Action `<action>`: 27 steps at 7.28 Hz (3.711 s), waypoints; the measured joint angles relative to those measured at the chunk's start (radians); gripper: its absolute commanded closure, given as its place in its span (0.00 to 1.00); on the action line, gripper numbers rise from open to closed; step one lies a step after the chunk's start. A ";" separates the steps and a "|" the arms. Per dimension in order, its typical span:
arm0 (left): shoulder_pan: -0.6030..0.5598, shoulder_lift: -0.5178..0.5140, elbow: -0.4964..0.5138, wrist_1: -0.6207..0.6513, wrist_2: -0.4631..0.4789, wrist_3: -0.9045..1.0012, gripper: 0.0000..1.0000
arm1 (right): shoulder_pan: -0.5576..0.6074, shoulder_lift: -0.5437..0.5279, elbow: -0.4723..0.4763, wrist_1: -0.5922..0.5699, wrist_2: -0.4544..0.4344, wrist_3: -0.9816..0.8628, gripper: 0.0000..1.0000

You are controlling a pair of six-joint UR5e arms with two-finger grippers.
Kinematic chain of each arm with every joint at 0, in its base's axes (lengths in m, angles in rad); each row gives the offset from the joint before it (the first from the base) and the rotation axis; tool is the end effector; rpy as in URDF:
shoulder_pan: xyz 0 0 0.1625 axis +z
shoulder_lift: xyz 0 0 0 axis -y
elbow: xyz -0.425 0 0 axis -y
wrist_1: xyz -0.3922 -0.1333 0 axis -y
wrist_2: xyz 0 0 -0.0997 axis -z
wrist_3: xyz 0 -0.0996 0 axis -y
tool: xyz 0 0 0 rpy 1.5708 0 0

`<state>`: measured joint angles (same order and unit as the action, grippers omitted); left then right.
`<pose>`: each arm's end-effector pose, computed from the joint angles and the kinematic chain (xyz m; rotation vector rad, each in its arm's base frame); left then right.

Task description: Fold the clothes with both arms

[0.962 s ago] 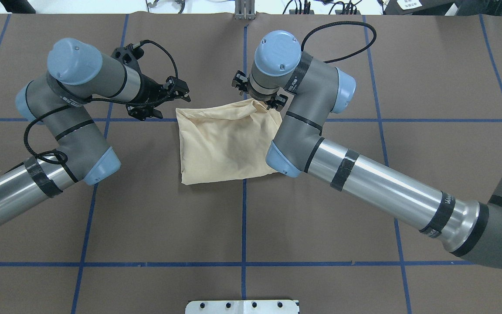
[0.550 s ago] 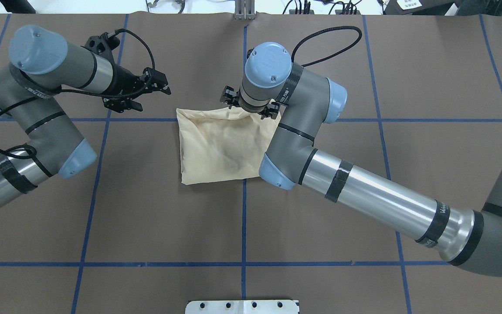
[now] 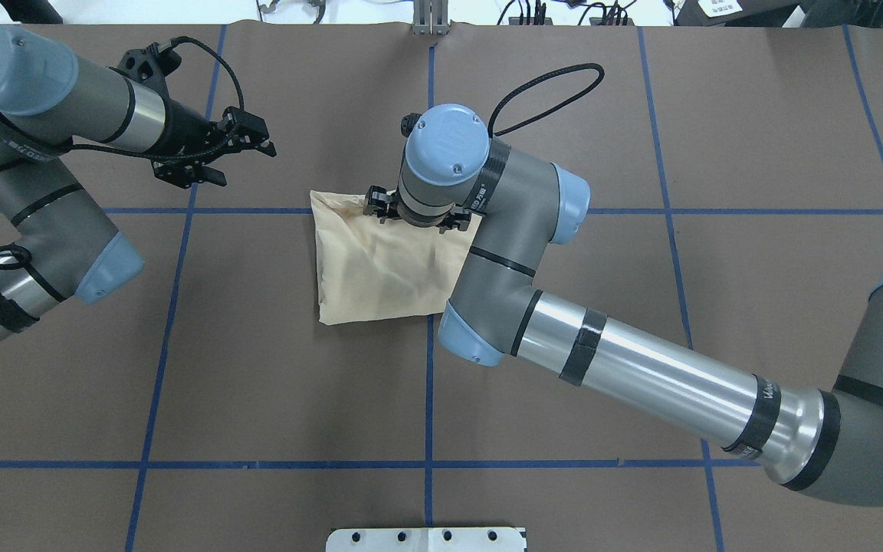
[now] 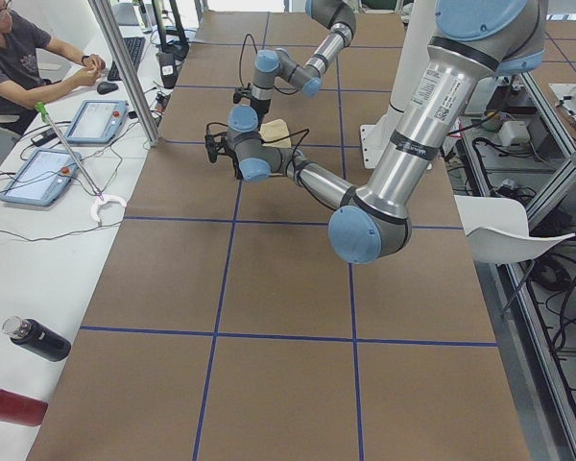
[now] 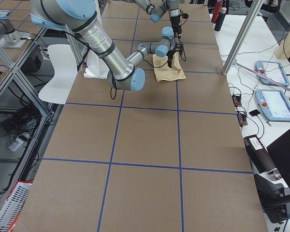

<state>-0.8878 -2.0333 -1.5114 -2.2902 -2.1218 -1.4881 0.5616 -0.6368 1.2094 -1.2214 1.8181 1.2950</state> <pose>0.3600 -0.5710 0.3359 0.0753 1.1994 -0.3979 -0.6263 -0.5228 0.1816 0.1633 -0.9316 0.1502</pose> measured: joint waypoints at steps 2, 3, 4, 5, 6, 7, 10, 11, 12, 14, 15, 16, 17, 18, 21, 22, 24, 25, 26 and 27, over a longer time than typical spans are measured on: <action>-0.010 0.025 -0.022 0.000 -0.011 0.017 0.01 | -0.007 0.016 -0.040 -0.020 -0.024 -0.176 0.01; -0.014 0.041 -0.033 0.000 -0.014 0.030 0.01 | -0.007 0.040 -0.075 -0.022 -0.040 -0.228 0.01; -0.019 0.051 -0.038 0.000 -0.016 0.043 0.01 | -0.004 0.063 -0.106 -0.021 -0.056 -0.256 0.01; -0.023 0.060 -0.040 0.000 -0.016 0.061 0.01 | 0.002 0.090 -0.143 -0.020 -0.071 -0.274 0.01; -0.025 0.070 -0.040 0.000 -0.016 0.073 0.01 | 0.011 0.125 -0.193 -0.017 -0.091 -0.284 0.01; -0.028 0.075 -0.040 0.000 -0.017 0.078 0.01 | 0.025 0.161 -0.243 -0.016 -0.111 -0.291 0.01; -0.040 0.077 -0.039 0.000 -0.016 0.090 0.01 | 0.073 0.197 -0.310 0.014 -0.149 -0.300 0.01; -0.046 0.078 -0.039 0.000 -0.016 0.106 0.01 | 0.088 0.198 -0.312 0.021 -0.149 -0.305 0.01; -0.061 0.082 -0.041 0.000 -0.015 0.128 0.01 | 0.108 0.193 -0.299 0.018 -0.131 -0.313 0.01; -0.117 0.117 -0.059 0.001 -0.014 0.211 0.01 | 0.177 0.122 -0.182 -0.067 -0.024 -0.324 0.01; -0.139 0.135 -0.064 0.004 0.014 0.234 0.01 | 0.218 0.083 -0.114 -0.146 0.040 -0.325 0.01; -0.149 0.151 -0.068 0.007 0.087 0.243 0.01 | 0.255 0.040 -0.042 -0.223 0.082 -0.325 0.00; -0.152 0.159 -0.071 0.006 0.155 0.256 0.01 | 0.289 -0.032 0.056 -0.267 0.100 -0.327 0.00; -0.155 0.165 -0.072 -0.003 0.190 0.285 0.01 | 0.337 -0.117 0.160 -0.290 0.124 -0.329 0.00; -0.164 0.200 -0.071 -0.011 0.269 0.342 0.01 | 0.454 -0.338 0.310 -0.275 0.189 -0.351 0.00; -0.180 0.209 -0.072 -0.005 0.277 0.390 0.01 | 0.501 -0.392 0.315 -0.259 0.203 -0.431 0.00; -0.262 0.243 -0.072 0.019 0.208 0.607 0.01 | 0.629 -0.502 0.323 -0.247 0.284 -0.711 0.00; -0.327 0.259 -0.073 0.073 0.142 0.742 0.01 | 0.693 -0.558 0.324 -0.245 0.322 -0.853 0.00; -0.391 0.267 -0.075 0.155 0.099 0.895 0.01 | 0.754 -0.613 0.324 -0.246 0.361 -0.991 0.00; -0.458 0.269 -0.074 0.242 0.080 1.054 0.01 | 0.810 -0.676 0.325 -0.246 0.403 -1.113 0.00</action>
<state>-1.3455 -1.7640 -1.5859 -2.0481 -2.0417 -0.4337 1.3718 -1.3126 1.5343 -1.4673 2.2214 0.1824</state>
